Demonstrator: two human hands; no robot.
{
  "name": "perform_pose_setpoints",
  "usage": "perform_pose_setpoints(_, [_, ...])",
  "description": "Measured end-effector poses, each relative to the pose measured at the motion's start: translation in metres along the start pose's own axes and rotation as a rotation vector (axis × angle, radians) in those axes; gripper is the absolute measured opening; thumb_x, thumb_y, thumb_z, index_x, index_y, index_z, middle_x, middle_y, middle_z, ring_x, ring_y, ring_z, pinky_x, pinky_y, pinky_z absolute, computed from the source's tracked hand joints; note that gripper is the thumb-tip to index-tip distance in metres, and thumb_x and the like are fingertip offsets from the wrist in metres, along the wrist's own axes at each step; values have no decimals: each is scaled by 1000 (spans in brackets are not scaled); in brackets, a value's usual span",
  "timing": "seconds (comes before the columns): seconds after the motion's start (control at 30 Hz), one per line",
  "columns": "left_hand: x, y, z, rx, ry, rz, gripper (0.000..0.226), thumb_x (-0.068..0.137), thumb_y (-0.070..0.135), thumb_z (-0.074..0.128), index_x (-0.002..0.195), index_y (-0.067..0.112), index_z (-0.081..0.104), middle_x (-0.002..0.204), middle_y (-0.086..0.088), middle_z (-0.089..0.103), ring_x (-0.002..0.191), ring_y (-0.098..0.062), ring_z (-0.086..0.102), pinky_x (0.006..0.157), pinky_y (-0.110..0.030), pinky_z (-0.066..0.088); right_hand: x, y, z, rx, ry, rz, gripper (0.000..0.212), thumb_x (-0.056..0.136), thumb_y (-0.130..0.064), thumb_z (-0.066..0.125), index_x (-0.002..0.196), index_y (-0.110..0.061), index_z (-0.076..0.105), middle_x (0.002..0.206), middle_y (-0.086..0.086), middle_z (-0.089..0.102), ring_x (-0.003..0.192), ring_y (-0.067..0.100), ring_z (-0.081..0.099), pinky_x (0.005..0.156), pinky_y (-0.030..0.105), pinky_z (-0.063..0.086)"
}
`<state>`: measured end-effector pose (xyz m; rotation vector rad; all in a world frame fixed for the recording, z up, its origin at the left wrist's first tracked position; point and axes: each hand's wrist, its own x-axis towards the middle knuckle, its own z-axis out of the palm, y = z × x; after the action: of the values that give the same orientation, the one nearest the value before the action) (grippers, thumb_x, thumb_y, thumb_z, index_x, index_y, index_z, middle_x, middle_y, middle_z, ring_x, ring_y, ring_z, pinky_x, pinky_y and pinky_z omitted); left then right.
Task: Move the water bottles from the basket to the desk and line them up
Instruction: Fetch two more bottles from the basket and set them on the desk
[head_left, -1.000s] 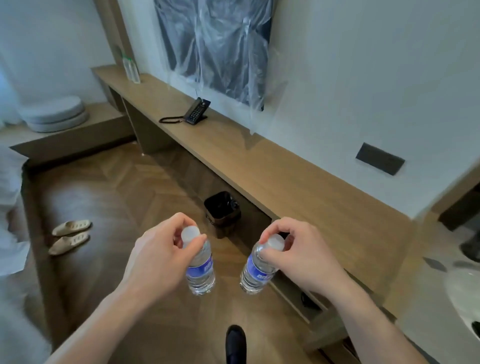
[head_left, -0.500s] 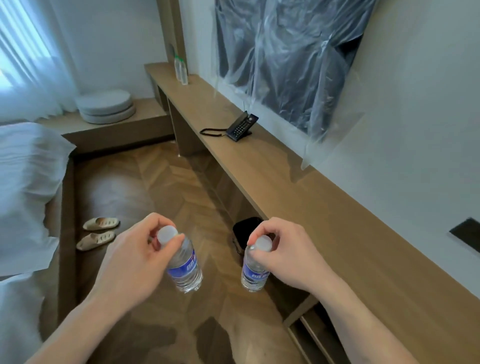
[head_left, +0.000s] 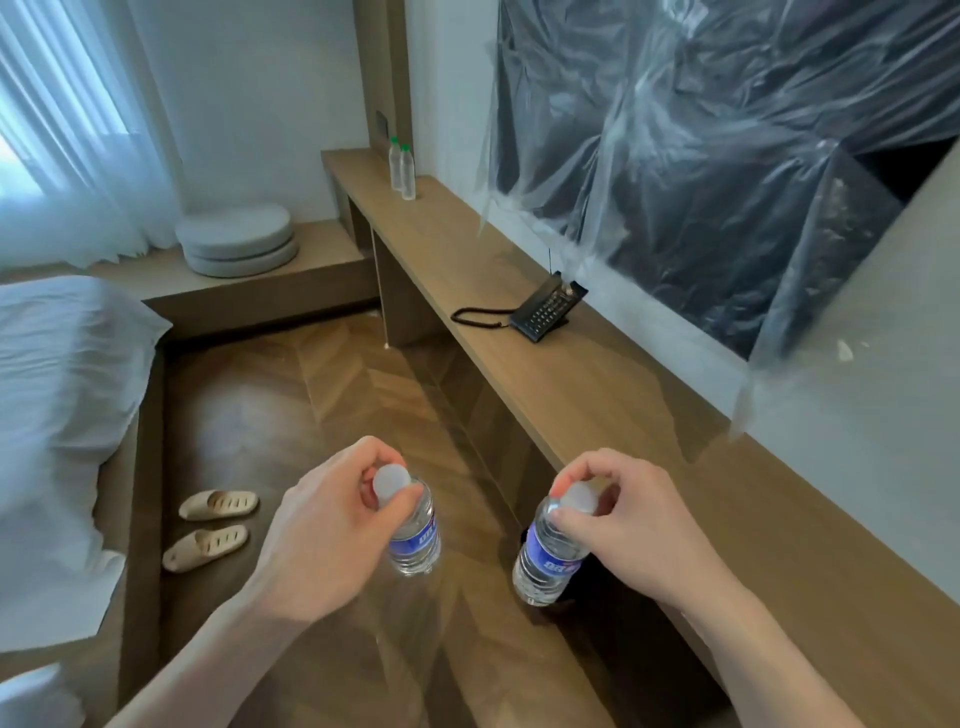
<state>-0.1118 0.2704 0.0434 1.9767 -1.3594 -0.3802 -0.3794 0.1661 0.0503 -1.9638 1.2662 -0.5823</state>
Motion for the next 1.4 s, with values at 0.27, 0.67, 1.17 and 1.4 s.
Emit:
perform_pose_setpoints(0.27, [154, -37, -21, 48, -46, 44, 15, 90, 45, 73, 90, 35, 61, 85, 27, 64, 77, -3, 60, 63, -26, 44, 132, -27, 5, 11, 53, 34, 17, 81, -28, 82, 90, -39, 72, 95, -22, 69, 83, 8, 67, 63, 32, 64])
perform_pose_setpoints(0.67, [384, -68, -18, 76, -47, -74, 17, 86, 55, 70, 96, 45, 59, 83, 23, 67, 73, -8, 65, 65, -39, 58, 396, -28, 24, -16, -79, -7, 13, 80, -29, 82, 85, -37, 74, 92, -28, 67, 83, 2, 67, 56, 17, 57])
perform_pose_setpoints(1.17, [599, -125, -53, 115, 83, -153, 15, 91, 46, 72, 96, 35, 64, 84, 15, 68, 71, -9, 65, 59, -19, 42, 660, -100, 55, -51, -204, -126, 18, 87, -32, 85, 95, -40, 70, 91, -17, 67, 82, 3, 66, 51, 8, 48])
perform_pose_setpoints(1.4, [721, -189, -78, 98, 7, -141, 15, 91, 46, 74, 96, 34, 65, 84, 14, 69, 72, -8, 66, 58, -16, 46, 767, -130, 102, -54, -204, -56, 17, 87, -27, 84, 92, -37, 71, 78, -12, 67, 77, -14, 62, 49, 10, 47])
